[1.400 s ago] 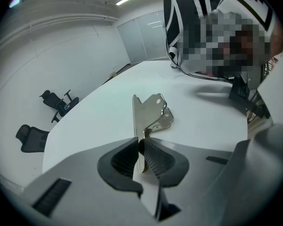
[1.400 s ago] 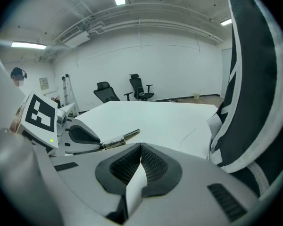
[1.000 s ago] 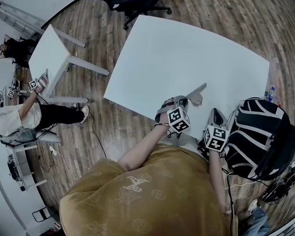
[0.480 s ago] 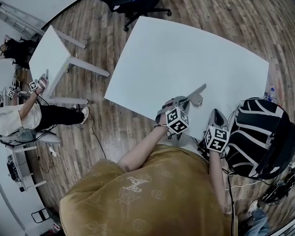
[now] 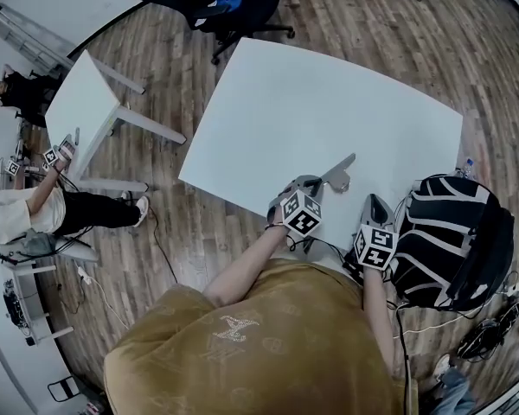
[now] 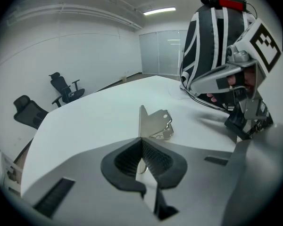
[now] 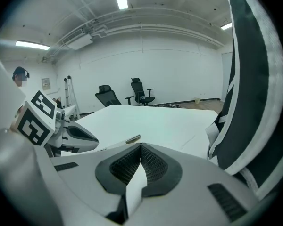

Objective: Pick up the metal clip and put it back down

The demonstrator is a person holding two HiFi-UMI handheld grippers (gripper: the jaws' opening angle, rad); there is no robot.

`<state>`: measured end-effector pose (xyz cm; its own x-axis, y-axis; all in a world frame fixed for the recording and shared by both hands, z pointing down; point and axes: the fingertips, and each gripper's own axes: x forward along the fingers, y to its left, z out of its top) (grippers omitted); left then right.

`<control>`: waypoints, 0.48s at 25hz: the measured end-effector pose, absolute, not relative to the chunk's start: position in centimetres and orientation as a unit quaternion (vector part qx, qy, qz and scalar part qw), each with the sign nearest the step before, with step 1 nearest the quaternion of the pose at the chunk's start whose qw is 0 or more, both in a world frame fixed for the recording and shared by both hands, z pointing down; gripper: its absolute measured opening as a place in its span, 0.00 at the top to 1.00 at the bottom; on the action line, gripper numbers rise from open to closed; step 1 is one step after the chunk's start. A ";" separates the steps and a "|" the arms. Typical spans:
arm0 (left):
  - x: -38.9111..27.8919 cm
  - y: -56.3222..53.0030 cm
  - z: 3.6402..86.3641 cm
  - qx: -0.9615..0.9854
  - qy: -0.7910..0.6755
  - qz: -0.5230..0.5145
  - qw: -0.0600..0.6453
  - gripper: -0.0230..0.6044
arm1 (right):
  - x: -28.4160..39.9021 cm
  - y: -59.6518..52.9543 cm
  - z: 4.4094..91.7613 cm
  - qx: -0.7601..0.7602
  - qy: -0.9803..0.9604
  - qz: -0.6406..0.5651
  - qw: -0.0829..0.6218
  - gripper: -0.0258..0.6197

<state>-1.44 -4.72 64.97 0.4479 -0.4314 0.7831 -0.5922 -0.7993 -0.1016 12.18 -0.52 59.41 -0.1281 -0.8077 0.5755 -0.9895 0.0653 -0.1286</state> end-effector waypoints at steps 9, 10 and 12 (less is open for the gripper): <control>-1.5 -5.1 64.0 0.856 -0.320 0.374 0.160 0.95 | 12.2 -0.8 57.1 0.647 -0.712 0.224 0.156 0.95; -1.5 -5.1 63.9 0.857 -0.321 0.368 0.165 0.95 | 12.2 -0.8 57.0 0.648 -0.713 0.219 0.156 0.95; -1.5 -5.1 63.5 0.860 -0.327 0.354 0.168 0.95 | 12.1 -0.8 56.7 0.649 -0.714 0.210 0.157 0.95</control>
